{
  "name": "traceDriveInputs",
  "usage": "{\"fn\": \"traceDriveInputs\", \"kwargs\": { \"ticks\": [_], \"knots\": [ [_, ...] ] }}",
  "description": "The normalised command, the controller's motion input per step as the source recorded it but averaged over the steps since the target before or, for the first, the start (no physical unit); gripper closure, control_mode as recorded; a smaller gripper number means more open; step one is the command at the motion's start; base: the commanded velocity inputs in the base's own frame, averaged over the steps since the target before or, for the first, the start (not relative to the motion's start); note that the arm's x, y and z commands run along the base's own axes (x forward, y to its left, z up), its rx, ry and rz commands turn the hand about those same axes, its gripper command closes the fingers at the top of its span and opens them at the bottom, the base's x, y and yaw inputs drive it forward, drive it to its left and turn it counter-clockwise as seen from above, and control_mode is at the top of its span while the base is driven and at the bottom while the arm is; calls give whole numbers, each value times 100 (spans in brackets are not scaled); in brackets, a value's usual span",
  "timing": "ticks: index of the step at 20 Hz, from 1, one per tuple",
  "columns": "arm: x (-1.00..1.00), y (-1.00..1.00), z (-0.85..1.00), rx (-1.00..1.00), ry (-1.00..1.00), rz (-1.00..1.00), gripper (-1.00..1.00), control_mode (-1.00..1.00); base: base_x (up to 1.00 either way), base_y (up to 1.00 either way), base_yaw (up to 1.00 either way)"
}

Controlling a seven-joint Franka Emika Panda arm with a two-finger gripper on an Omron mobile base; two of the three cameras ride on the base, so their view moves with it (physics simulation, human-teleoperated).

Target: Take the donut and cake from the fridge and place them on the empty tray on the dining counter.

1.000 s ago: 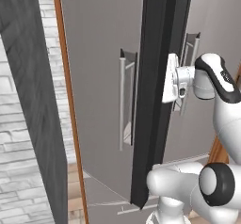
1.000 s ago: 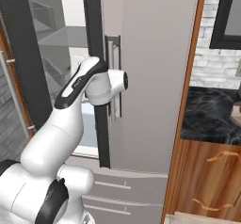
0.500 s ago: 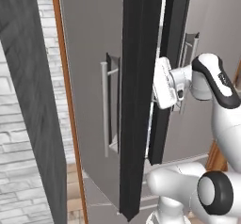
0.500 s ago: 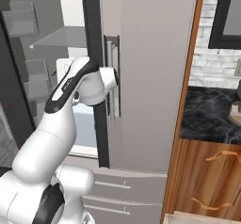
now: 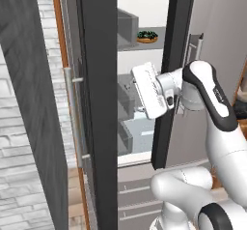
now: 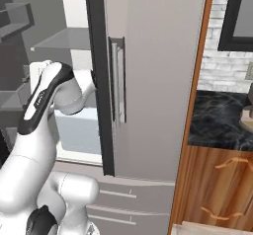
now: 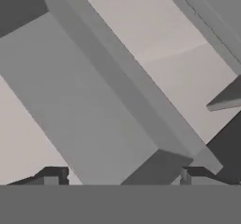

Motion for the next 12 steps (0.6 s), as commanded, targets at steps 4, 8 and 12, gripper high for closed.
{"fn": "traceDriveInputs", "kwargs": {
  "ticks": [4, 8, 12],
  "knots": [
    [-16, 100, 0, 0, 0, 0, -100, -100, 0, 0, 0],
    [2, -5, 9, -13, 2, -10, -100, -100, 0, 0, 0],
    [17, -100, 18, -21, 0, -22, -100, -100, 0, 0, 0]
  ]
}}
